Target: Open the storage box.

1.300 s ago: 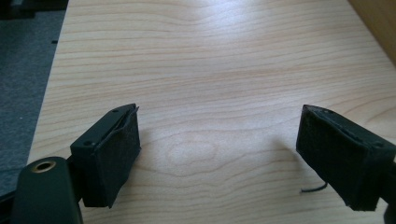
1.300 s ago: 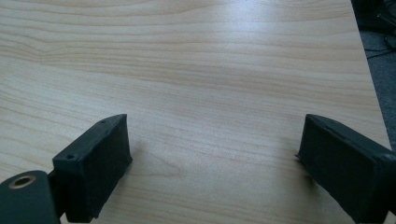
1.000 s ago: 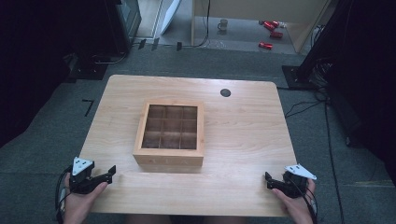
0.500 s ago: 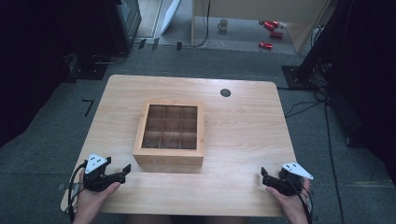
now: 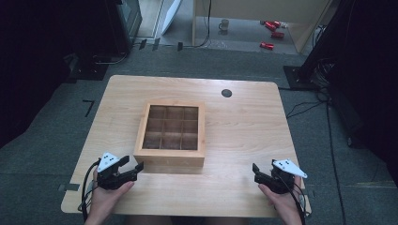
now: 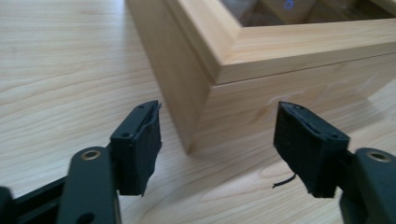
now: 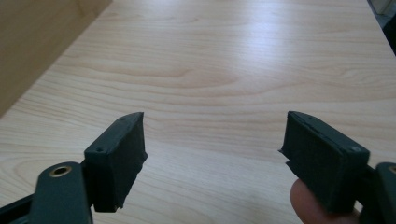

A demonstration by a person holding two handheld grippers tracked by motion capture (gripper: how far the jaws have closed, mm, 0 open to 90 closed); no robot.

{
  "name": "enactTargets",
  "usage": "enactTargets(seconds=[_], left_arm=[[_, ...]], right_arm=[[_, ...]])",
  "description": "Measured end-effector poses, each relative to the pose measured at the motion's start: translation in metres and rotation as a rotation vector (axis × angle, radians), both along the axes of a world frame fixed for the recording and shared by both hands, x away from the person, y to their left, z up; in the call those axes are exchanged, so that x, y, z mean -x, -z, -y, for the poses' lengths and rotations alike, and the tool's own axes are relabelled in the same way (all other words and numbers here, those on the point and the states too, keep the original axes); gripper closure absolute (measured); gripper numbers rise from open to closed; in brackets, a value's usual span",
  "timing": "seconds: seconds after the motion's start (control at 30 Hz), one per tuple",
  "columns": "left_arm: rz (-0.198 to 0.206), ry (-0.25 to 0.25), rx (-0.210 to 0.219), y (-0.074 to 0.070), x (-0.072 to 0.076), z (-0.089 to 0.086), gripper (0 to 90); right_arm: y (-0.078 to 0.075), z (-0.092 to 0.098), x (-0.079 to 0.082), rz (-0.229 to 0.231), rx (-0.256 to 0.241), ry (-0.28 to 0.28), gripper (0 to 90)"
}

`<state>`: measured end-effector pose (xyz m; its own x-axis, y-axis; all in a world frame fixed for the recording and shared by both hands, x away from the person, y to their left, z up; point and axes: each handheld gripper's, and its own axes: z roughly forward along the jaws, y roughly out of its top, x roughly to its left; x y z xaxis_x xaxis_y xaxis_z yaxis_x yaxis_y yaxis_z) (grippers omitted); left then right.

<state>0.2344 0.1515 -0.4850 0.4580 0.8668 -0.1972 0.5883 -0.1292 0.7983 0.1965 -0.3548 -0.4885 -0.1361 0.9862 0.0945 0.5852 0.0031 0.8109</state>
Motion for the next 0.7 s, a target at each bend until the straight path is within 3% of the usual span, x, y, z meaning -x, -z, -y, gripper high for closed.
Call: enactTargets(seconds=[0.23,0.47,0.7], left_arm=[[0.003,0.037,-0.001,-0.001,-0.003,0.009,40.5],[0.014,0.022,-0.007,-0.002,-0.004,0.008,46.6],[0.026,0.020,0.000,-0.003,-0.002,0.008,47.2]], right_arm=[[-0.009,-0.020,-0.003,0.020,-0.005,-0.039,27.1],[-0.015,-0.051,-0.010,0.032,-0.010,-0.107,29.0],[-0.018,-0.086,-0.021,0.033,-0.006,-0.169,30.1]])
